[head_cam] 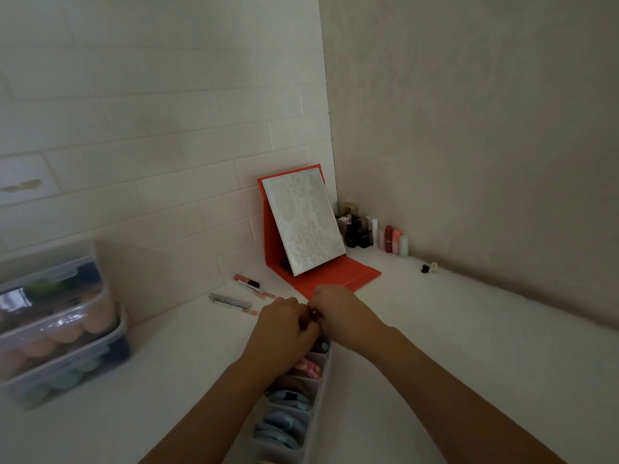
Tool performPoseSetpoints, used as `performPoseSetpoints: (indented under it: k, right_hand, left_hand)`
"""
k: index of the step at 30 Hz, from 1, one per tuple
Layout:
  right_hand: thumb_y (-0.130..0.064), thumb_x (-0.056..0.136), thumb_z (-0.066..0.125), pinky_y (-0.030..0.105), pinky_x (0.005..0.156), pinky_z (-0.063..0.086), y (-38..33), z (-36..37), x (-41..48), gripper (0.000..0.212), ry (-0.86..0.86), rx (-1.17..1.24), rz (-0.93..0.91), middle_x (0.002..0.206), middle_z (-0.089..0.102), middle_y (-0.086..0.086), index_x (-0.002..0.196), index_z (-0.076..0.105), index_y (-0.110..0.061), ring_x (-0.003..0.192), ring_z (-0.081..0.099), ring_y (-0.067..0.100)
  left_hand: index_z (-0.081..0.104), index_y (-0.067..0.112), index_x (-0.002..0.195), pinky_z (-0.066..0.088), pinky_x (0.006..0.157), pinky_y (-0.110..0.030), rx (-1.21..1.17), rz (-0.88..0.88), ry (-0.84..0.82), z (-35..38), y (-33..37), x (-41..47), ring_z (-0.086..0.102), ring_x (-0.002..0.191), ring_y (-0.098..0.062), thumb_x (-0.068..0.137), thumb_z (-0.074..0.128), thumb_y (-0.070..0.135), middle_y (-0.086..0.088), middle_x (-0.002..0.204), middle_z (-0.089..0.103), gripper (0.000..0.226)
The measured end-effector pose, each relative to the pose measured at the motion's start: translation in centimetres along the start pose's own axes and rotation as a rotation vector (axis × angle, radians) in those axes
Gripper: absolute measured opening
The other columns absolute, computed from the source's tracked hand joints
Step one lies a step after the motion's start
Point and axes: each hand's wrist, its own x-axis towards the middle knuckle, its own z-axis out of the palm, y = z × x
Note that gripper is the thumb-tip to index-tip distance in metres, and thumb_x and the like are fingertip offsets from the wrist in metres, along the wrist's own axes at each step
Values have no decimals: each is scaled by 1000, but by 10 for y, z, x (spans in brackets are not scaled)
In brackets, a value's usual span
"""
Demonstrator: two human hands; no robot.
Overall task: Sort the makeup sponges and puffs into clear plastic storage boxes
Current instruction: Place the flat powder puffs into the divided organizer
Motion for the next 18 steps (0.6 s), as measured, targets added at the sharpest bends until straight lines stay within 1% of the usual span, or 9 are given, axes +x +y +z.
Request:
performPoseSetpoints:
  k: [1, 3, 4, 6, 8, 10, 11, 15, 18]
  right_hand:
    - [-5, 90, 48, 22, 57, 31, 2, -2, -2, 21, -3, 50, -9, 80, 48, 8, 92, 68, -2, 74, 46, 18]
    - [-11, 91, 50, 16, 56, 31, 8, -9, -5, 22, 4, 192, -20, 78, 58, 10, 88, 70, -4, 70, 50, 16]
    - [-16, 91, 54, 14, 55, 33, 11, -12, -6, 20, 15, 247, -16, 79, 62, 8, 91, 72, -8, 68, 51, 12]
    - [-26, 88, 63, 10, 58, 34, 15, -13, -6, 21, 34, 261, -10, 86, 64, 1, 103, 72, -15, 70, 50, 5]
    - [-30, 85, 66, 15, 67, 41, 16, -11, -3, 23, 40, 205, 0, 93, 61, -1, 104, 70, -17, 78, 52, 7]
    - [-31, 85, 66, 24, 78, 46, 13, -9, 0, 18, 39, 172, 29, 100, 57, -1, 98, 66, -18, 89, 54, 13]
    - [-30, 84, 67, 26, 80, 47, 12, -8, 1, 17, 42, 178, 43, 102, 55, -1, 96, 63, -18, 92, 54, 14]
    - [-28, 84, 68, 23, 75, 42, 12, -6, 3, 18, 17, 202, 80, 99, 48, -3, 93, 56, -19, 92, 53, 15]
    - [-25, 85, 67, 21, 77, 41, 9, -6, 1, 15, 14, 179, 67, 102, 45, -2, 96, 60, -17, 95, 54, 17]
  left_hand:
    - [58, 11, 73, 31, 66, -21, -2, 0, -2, 0, 0, 0, 46, 74, -14, 88, 51, 29, 3, 69, 48, 24]
    - [57, 13, 72, 29, 64, -16, -1, -2, -6, -1, -1, 0, 44, 73, -12, 88, 50, 29, 4, 69, 47, 24]
    - [58, 12, 73, 29, 65, -15, -3, -7, -8, -1, -1, 0, 44, 74, -12, 87, 51, 30, 3, 71, 49, 24]
    - [61, 11, 76, 31, 67, -15, -12, -21, -12, -2, 0, 0, 45, 76, -12, 87, 51, 30, 1, 75, 52, 24]
    - [61, 13, 75, 31, 68, -15, -32, -31, -22, -2, 0, 0, 46, 77, -12, 86, 53, 30, -1, 77, 54, 23]
    - [59, 17, 74, 30, 67, -12, -37, -32, -33, -2, 1, 0, 46, 78, -11, 87, 53, 31, 0, 78, 55, 20]
    - [60, 17, 75, 29, 67, -12, -31, -34, -35, -1, 0, 0, 46, 78, -10, 87, 53, 31, 0, 79, 55, 20]
    - [61, 16, 78, 31, 67, -14, -11, -36, -25, 0, 0, 0, 46, 79, -10, 88, 51, 32, 1, 80, 55, 21]
    - [65, 18, 92, 35, 73, -18, 12, -12, 0, 1, 0, -1, 46, 84, -9, 90, 47, 29, 3, 86, 55, 21]
